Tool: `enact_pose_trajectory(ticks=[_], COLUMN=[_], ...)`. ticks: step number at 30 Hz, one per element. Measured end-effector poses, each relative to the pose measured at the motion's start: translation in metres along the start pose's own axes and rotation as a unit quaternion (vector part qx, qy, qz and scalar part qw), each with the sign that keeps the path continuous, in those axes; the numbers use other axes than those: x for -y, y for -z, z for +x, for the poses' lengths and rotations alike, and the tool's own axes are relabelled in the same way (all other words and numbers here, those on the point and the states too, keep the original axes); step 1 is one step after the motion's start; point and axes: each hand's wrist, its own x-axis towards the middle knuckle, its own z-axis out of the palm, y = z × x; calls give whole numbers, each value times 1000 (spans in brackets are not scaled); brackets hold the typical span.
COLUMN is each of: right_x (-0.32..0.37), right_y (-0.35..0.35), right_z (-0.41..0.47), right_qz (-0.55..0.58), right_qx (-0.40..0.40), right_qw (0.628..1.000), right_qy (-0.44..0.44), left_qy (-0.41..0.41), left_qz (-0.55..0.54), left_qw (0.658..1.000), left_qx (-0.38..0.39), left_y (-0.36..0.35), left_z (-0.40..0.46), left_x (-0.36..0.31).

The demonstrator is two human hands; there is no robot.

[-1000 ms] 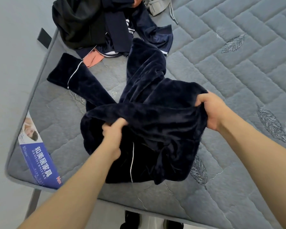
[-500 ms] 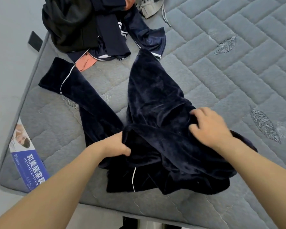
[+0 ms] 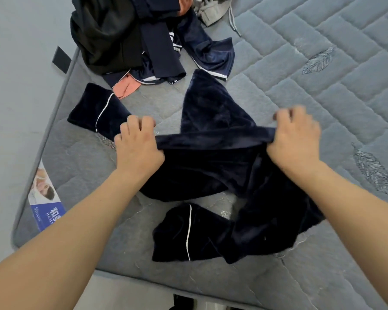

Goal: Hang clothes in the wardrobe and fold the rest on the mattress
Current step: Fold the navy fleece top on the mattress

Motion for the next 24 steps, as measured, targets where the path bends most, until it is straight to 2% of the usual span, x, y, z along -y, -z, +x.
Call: enact_pose_trajectory(ticks=[2,4,6,8,9,11,14,17,19,21,23,24], right_x=[-14,-17,-8,4,9,11,9,14,10,-1,-8,-10], right_y=[15,21,14,-1,-8,-23,-34,-28,-21,-14,-11,-11], right_z=[8,-7,-43,-82,-97,-118,-129,-144,-151,-152,-153,-156], right_qz=[25,41,54,27,-2,-39,-51,-96,-117,-110,-76,-59], right_qx=[-92,-145,-107,31,121,268,349,329,290,190,79,37], right_qw=[994,988,990,996,992,962,935,939,950,975,993,994], right_qy=[-55,-15,78,85,47,-35,-42,10,23,33,54,81], left_qy=[-27,3,50,19,-23,-135,-256,-276,-265,-227,-198,-192], left_qz=[-162,-316,-414,-445,-430,-312,-44,144,227,192,57,-18], left_qw=[985,940,903,893,900,929,933,912,906,936,970,977], left_qx=[53,125,106,61,66,147,250,268,240,188,128,97], left_y=[5,13,21,26,25,19,7,-3,-4,-2,4,9], left_z=[7,9,3,-12,-22,-44,-71,-89,-100,-108,-116,-121], left_x=[-11,-14,-13,-10,-8,-2,5,12,17,20,22,22])
